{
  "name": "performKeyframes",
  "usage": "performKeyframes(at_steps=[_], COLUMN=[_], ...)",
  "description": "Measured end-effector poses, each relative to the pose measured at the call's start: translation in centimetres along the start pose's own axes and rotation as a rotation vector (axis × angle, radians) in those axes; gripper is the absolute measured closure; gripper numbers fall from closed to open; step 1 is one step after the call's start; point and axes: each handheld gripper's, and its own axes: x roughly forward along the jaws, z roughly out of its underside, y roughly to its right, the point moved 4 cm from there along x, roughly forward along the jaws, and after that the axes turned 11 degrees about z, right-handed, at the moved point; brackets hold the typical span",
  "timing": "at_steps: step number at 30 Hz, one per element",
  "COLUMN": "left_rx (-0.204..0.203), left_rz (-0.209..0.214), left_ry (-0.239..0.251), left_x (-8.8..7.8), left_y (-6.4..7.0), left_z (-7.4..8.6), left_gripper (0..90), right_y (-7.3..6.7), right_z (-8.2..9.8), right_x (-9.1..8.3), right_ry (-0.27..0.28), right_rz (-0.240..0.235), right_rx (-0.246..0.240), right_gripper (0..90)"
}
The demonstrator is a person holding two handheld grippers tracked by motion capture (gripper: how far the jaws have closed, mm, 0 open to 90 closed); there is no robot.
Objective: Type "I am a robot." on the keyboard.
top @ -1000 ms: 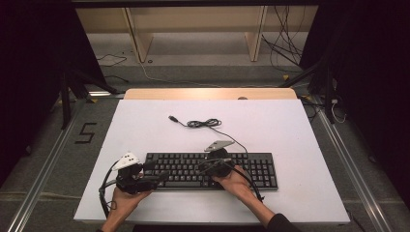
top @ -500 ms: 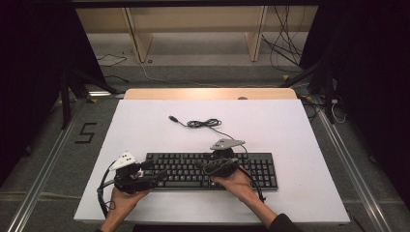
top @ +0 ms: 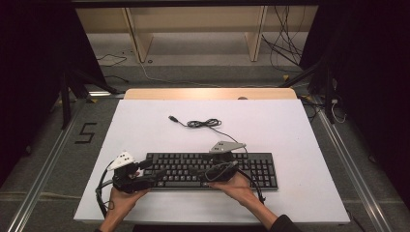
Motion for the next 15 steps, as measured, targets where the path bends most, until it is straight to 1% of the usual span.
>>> performKeyframes(at_steps=[2,7,12,15], left_rx=[0.002,0.000,-0.001,0.000], left_rz=[-0.002,-0.007,-0.009,-0.011], left_ry=[0.000,0.003,0.004,0.005], left_x=[0.0,0.0,-0.1,-0.1], left_y=[0.0,0.0,-0.1,-0.1], left_z=[0.0,0.0,0.0,0.0], left_gripper=[25.6,25.6,25.6,25.6], right_y=[-0.3,-0.9,-1.2,-1.4], right_z=[0.0,0.0,0.1,0.2], right_x=[0.1,0.2,0.6,0.9], right_ry=[0.000,0.000,-0.014,-0.033], right_rz=[-0.007,-0.014,-0.013,-0.008], right_rx=[-0.005,-0.023,-0.036,-0.042], right_gripper=[30.5,35.8,43.5,48.8])
